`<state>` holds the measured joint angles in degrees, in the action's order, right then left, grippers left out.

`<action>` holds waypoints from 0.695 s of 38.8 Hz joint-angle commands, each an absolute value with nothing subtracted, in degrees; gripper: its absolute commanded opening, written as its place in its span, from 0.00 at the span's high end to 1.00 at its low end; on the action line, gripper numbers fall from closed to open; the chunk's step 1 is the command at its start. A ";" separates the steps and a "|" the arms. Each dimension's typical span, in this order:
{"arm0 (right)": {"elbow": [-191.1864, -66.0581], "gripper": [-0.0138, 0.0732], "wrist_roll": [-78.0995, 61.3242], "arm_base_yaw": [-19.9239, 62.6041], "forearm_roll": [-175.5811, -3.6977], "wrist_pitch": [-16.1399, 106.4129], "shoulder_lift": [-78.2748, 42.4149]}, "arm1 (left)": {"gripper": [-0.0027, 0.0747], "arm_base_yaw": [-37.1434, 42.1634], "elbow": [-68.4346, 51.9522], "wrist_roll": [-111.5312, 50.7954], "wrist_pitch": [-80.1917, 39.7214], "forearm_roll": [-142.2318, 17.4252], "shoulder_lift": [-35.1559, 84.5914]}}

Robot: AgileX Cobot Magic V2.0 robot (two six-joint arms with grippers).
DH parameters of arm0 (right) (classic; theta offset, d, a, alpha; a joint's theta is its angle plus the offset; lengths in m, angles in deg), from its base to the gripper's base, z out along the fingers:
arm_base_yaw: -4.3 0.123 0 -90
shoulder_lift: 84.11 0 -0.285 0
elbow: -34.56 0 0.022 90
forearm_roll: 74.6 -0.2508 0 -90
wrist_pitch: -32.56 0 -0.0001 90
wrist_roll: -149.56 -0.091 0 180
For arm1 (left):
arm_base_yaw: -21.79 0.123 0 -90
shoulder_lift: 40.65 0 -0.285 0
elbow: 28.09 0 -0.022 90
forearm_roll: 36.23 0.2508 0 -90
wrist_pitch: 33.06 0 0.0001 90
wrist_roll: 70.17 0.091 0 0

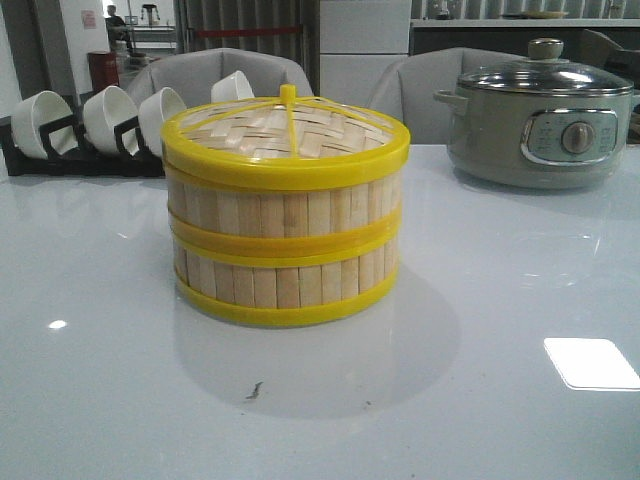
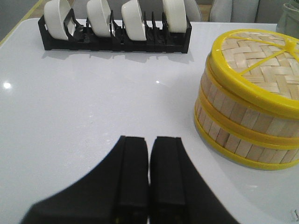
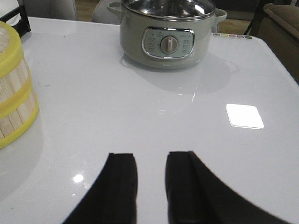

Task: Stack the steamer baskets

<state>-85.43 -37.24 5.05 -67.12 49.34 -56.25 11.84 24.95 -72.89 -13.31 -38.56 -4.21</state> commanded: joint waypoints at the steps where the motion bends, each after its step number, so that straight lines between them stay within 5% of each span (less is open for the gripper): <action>1: -86.49 0.51 -37.19 4.76 -66.36 40.78 -56.05 | 0.84 11.86 23.34 -73.16 -18.59 -39.07 -4.08; 5: -86.49 0.59 -37.19 4.76 -66.36 38.27 -56.05 | 0.84 11.86 23.34 -73.16 -18.59 -39.07 -4.08; 8: -86.49 0.79 -37.19 4.76 -66.36 38.10 -56.05 | 0.84 11.86 23.34 -73.16 -18.59 -39.07 -4.08; 27: -86.49 0.78 -37.25 4.89 -66.40 37.48 -56.05 | 0.84 11.86 23.34 -73.16 -18.59 -39.07 -4.08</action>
